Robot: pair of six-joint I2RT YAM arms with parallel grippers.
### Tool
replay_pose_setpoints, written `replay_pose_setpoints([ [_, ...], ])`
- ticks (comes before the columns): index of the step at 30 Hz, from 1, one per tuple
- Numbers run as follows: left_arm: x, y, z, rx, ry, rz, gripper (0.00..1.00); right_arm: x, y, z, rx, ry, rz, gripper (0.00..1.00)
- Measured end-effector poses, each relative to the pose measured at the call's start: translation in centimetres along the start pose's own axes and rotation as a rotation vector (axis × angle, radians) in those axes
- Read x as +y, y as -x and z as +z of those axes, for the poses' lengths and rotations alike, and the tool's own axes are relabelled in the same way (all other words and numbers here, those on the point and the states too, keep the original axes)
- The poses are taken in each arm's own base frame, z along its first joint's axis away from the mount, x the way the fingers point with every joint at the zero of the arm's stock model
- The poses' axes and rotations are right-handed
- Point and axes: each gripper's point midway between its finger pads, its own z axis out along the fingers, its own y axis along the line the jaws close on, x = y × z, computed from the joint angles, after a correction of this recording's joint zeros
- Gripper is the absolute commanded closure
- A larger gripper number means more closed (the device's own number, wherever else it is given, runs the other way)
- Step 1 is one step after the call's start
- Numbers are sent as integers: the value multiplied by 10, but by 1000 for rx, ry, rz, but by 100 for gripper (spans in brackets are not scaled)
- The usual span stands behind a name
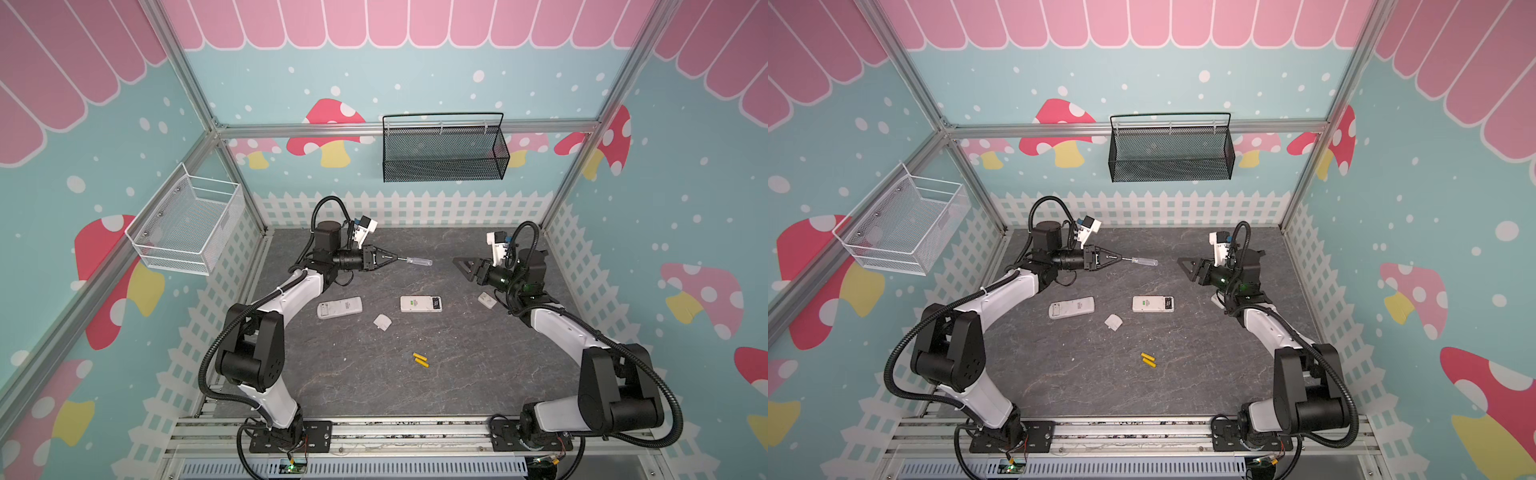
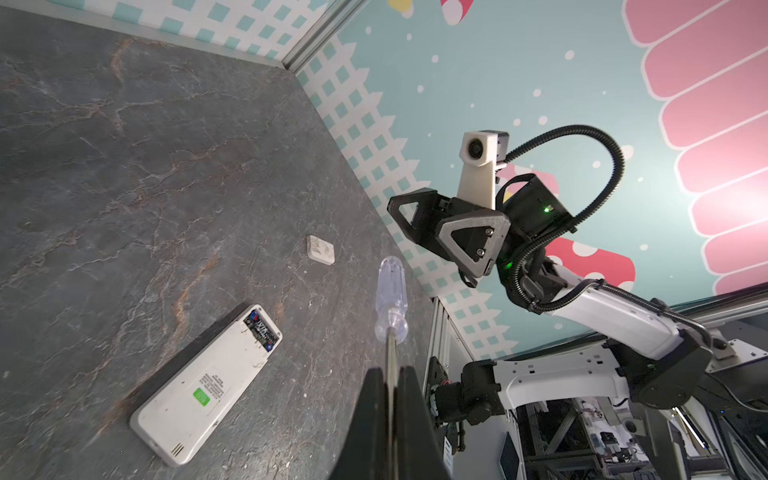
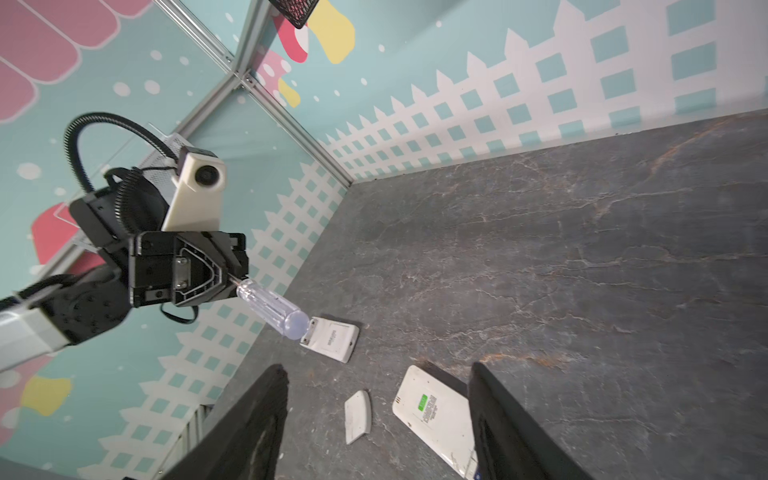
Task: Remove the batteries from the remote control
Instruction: 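Bring the right gripper to the screwdriver handle and grasp it from the left gripper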
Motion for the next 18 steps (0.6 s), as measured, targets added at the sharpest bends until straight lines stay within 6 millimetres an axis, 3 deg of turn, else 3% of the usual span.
replay_pose_setpoints([
  [7, -18, 8, 5, -35, -70, 28, 100, 7, -8, 13, 38, 123, 106, 31],
  [18, -45, -4, 25, 3, -154, 52, 100, 40, -8, 26, 88, 297, 141, 34],
])
